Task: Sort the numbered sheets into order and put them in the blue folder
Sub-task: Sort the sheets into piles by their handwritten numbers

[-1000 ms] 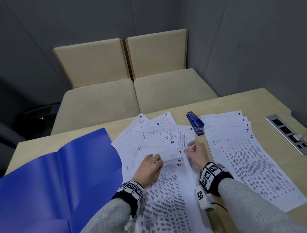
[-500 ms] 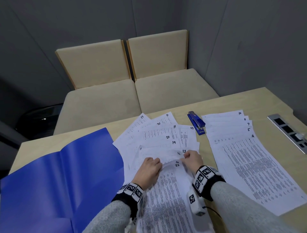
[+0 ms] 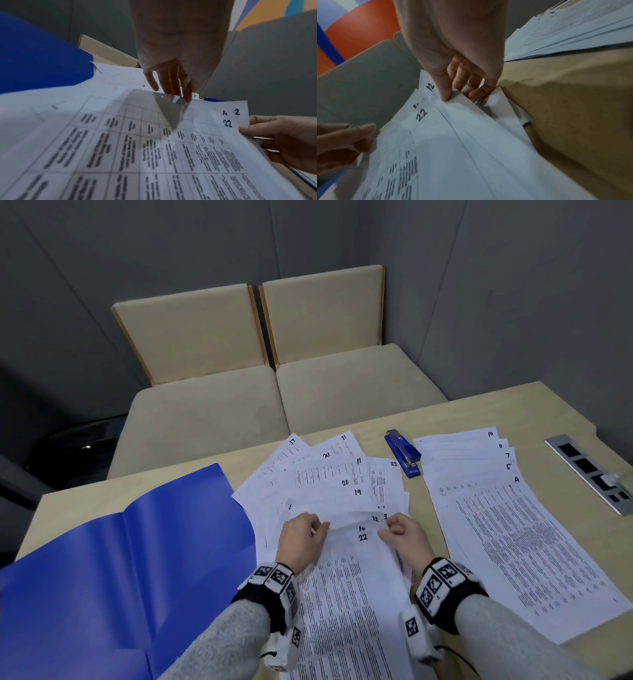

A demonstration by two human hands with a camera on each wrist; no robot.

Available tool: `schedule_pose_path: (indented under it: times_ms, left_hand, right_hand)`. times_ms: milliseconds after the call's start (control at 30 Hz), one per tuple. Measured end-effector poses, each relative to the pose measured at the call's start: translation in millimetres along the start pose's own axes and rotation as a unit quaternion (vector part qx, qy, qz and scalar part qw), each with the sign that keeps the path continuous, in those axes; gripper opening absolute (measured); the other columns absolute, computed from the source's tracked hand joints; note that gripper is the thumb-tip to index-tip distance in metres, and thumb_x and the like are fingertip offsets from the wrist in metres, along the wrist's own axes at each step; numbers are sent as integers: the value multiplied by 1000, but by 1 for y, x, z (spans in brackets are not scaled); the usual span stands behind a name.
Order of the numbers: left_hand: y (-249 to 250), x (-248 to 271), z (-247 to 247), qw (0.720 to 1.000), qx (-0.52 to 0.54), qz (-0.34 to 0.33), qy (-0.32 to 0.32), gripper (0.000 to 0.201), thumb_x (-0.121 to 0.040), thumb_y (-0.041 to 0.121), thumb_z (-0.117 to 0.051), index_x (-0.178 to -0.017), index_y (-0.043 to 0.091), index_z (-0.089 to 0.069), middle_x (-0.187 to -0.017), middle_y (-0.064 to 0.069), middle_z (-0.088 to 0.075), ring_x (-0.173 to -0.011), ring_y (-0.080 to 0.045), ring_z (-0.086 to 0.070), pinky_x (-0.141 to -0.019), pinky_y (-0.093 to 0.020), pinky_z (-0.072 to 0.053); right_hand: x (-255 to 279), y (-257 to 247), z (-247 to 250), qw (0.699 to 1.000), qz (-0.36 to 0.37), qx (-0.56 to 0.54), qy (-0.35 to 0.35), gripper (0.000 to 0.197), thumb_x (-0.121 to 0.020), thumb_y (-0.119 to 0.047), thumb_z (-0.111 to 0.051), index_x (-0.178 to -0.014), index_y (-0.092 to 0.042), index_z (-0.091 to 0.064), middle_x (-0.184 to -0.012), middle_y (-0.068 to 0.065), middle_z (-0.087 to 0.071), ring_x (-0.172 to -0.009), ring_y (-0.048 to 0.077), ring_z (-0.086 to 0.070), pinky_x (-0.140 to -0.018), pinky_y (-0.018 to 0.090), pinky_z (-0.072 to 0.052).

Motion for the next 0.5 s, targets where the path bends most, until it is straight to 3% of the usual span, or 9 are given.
schedule_pose_path:
  times_ms: [67,133,167,233,333,400,500]
  left_hand:
    - [5,-3,2,1000,-11,-8,3,18,-89,27,-59,-101,15,-54,-104,2,-52,-72,-20,-59,-71,-33,-48]
    - [8,-7,1,999,-34,-28,-23,41,-86,23,-62,-123,20,-44,-115,1,-39,-68,-21,-59,-70,-35,-50]
    - [9,-10,1,997,-59,-37,-38,45,-86,23,-62,-127,22,-43,-116,1,-39,-71,-21,-60,-72,-35,-50]
    - [12,-15,1,989,-114,-61,-70,33,-87,25,-60,-119,22,-52,-112,2,-50,-83,-20,-60,-81,-34,-46]
    - [13,-15,1,981,-148,-104,-72,12,-89,22,-54,-97,17,-61,-96,2,-60,-87,-21,-60,-83,-32,-40]
    - [11,-12,-2,976,-162,-136,-55,12,-90,20,-52,-94,17,-62,-92,1,-61,-81,-22,-60,-82,-33,-39]
    - [13,-8,-8,966,-187,-172,-38,15,-92,17,-50,-98,16,-64,-93,-1,-62,-77,-24,-59,-81,-33,-37]
  right_hand:
    - [0,-1,1,998,-23,-52,-22,17,-83,3,-65,-78,-9,-53,-42,-12,-54,-46,5,-53,-48,14,-41]
    - [0,-2,3,993,-47,-95,-44,18,-83,5,-65,-79,-8,-53,-50,-8,-59,-46,4,-56,-46,15,-43]
    - [0,-2,3,992,-52,-105,-55,18,-82,5,-66,-79,-8,-54,-58,1,-60,-49,9,-56,-47,17,-44]
    - [0,0,3,989,-65,-108,-82,15,-81,-4,-70,-78,-10,-56,-66,9,-55,-53,16,-48,-48,21,-39]
    - [-3,4,7,984,-99,-134,-59,22,-86,-30,-67,-81,-10,-59,-64,6,-59,-52,17,-50,-48,25,-39]
    - [-9,4,14,988,-94,-118,9,23,-88,-29,-63,-90,-7,-58,-62,7,-61,-49,19,-53,-48,27,-43]
    - [-14,1,15,996,-68,29,55,18,-81,-20,-69,-89,-12,-55,-69,3,-59,-56,18,-54,-51,23,-42]
Point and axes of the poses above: each hand's wrist, its own x-axis away from the middle knuckle, its own z-axis out of the back of the hand, y = z × x, the point moved 4 cm from there along -x, towards the middle knuckle
